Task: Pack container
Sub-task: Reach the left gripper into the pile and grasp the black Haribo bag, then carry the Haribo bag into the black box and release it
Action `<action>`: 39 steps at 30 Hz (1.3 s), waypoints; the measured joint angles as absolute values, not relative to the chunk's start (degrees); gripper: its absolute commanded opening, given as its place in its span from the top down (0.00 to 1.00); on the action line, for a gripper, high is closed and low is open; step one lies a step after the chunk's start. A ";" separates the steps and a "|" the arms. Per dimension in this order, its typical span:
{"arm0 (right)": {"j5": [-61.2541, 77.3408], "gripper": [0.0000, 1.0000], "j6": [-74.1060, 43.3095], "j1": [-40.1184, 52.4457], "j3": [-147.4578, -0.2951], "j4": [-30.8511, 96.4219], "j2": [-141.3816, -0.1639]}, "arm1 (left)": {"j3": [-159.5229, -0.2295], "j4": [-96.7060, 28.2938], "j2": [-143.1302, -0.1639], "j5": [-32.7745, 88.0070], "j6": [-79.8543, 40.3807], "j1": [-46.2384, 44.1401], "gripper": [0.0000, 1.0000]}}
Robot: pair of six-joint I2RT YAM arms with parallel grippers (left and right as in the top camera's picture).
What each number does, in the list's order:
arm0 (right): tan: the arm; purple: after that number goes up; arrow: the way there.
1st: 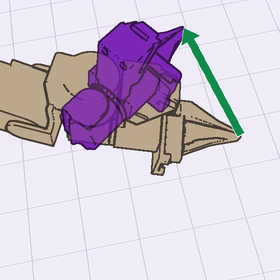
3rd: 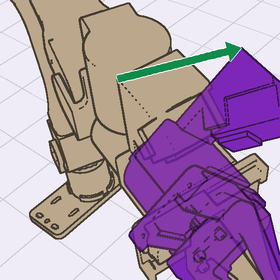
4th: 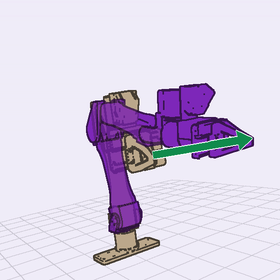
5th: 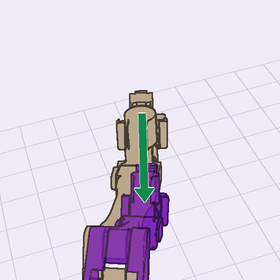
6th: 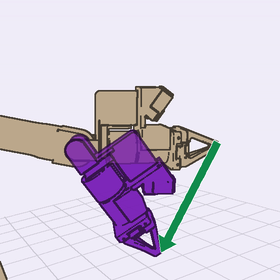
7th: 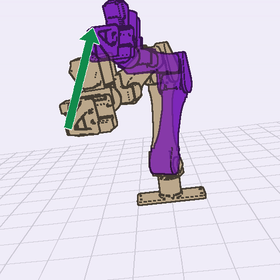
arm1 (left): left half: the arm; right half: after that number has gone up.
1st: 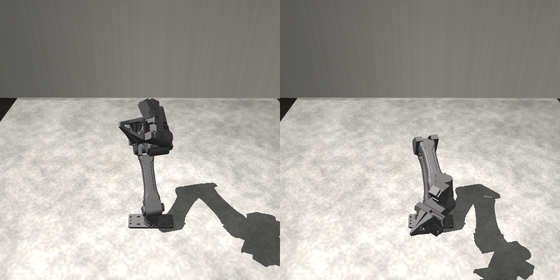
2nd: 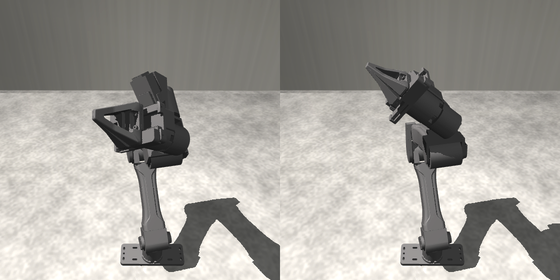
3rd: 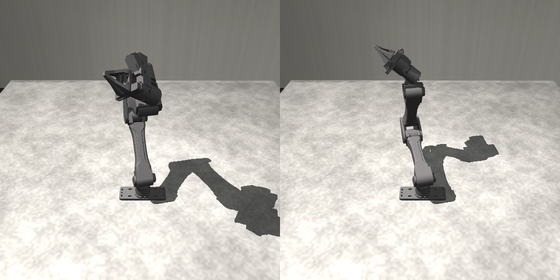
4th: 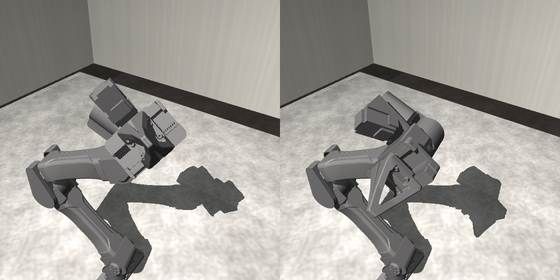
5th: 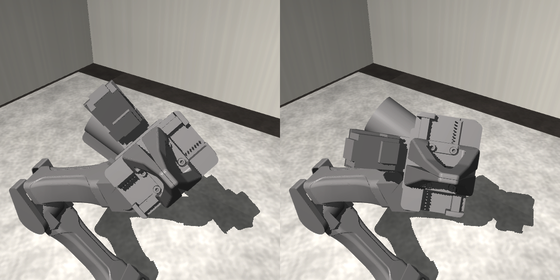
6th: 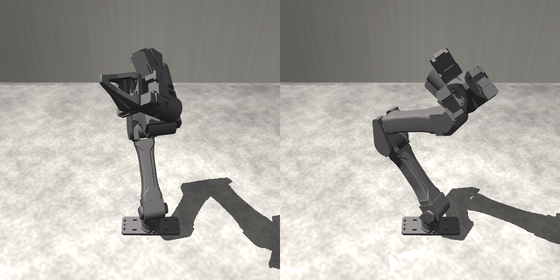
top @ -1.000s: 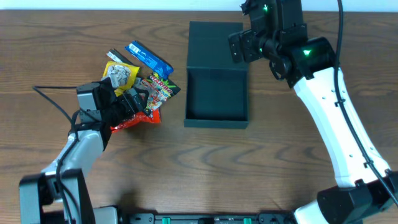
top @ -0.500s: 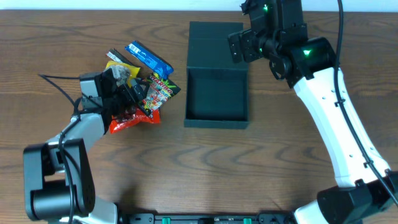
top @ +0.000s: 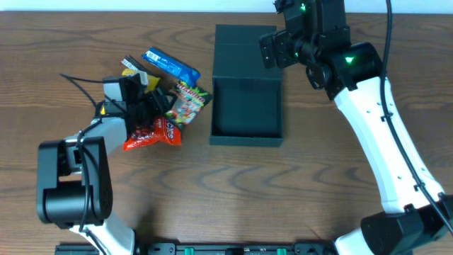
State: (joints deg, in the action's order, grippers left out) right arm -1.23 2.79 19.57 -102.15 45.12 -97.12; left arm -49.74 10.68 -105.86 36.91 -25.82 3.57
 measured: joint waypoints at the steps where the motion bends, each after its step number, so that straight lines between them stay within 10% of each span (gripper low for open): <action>1: -1.23 0.01 2.79 19.57 -102.15 45.10 -97.12 | -49.76 10.59 -106.17 36.95 -25.89 3.44 0.86; 26: -5.13 0.01 0.89 19.38 -102.15 45.06 -97.10 | -66.85 -2.81 -89.80 39.59 -32.62 -0.05 0.94; 39: -7.75 0.01 -10.26 7.64 -102.15 46.89 -97.01 | -67.26 -14.02 -90.63 10.31 -59.02 -25.65 0.94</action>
